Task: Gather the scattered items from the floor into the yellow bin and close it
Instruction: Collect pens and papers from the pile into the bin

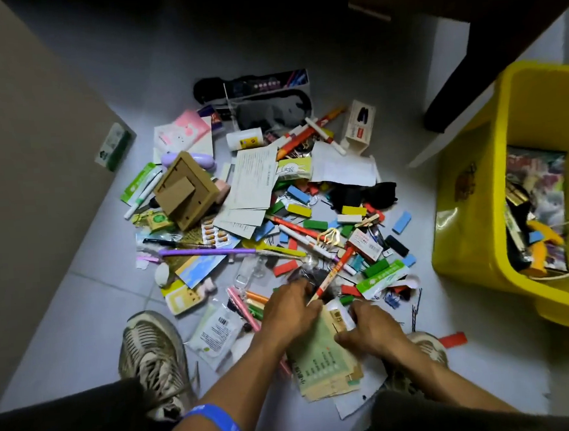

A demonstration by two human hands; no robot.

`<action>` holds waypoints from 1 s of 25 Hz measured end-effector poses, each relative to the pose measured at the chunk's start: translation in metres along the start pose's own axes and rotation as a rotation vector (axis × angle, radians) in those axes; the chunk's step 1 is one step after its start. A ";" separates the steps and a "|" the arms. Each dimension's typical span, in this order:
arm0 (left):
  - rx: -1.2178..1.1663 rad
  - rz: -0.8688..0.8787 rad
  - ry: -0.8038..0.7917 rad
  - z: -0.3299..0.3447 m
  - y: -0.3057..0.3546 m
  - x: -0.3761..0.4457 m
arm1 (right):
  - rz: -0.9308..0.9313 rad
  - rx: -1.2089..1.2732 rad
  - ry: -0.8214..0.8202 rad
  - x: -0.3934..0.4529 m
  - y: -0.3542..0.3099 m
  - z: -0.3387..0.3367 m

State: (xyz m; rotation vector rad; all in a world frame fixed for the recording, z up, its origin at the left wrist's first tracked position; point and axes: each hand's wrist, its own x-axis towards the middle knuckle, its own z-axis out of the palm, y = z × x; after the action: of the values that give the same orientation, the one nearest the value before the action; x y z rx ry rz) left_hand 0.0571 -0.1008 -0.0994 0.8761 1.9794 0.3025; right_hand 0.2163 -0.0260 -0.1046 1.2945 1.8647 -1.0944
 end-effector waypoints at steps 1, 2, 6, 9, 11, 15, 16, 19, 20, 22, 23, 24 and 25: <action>-0.014 0.012 -0.007 0.002 0.001 0.003 | -0.026 0.112 0.000 0.003 -0.001 0.006; -0.039 0.018 -0.011 0.001 0.000 0.005 | -0.067 0.224 -0.016 0.005 -0.004 0.008; -0.233 0.027 0.010 -0.029 -0.004 0.007 | -0.256 0.484 -0.033 0.008 -0.016 -0.026; -0.398 0.111 0.107 -0.065 0.006 -0.001 | -0.302 0.660 -0.010 -0.005 -0.014 -0.068; -0.540 0.183 0.169 -0.082 0.025 -0.008 | -0.317 0.800 0.082 -0.021 -0.006 -0.097; -0.720 0.243 0.236 -0.089 0.082 -0.022 | -0.323 1.080 0.380 -0.058 0.012 -0.143; -0.714 0.270 0.224 -0.084 0.104 -0.026 | -0.317 1.147 0.466 -0.072 0.021 -0.155; -0.632 0.353 0.083 -0.057 0.180 -0.045 | -0.288 1.163 0.845 -0.124 0.060 -0.191; -0.624 0.363 0.047 -0.046 0.202 -0.049 | -0.269 1.121 0.980 -0.137 0.072 -0.202; -0.631 0.365 -0.027 -0.025 0.248 -0.053 | -0.231 1.059 1.175 -0.160 0.098 -0.225; -0.627 0.357 -0.072 -0.017 0.265 -0.055 | -0.211 1.036 1.218 -0.163 0.106 -0.235; -0.593 0.364 -0.119 -0.011 0.278 -0.055 | -0.179 1.014 1.227 -0.163 0.113 -0.245; -0.531 0.384 -0.157 -0.005 0.286 -0.053 | -0.133 0.978 1.207 -0.161 0.118 -0.253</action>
State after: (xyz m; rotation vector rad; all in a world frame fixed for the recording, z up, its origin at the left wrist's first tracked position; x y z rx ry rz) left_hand 0.2016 0.0684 0.0879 0.8866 1.4690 0.9046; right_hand 0.3748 0.1476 0.1155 2.8971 2.2400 -1.5547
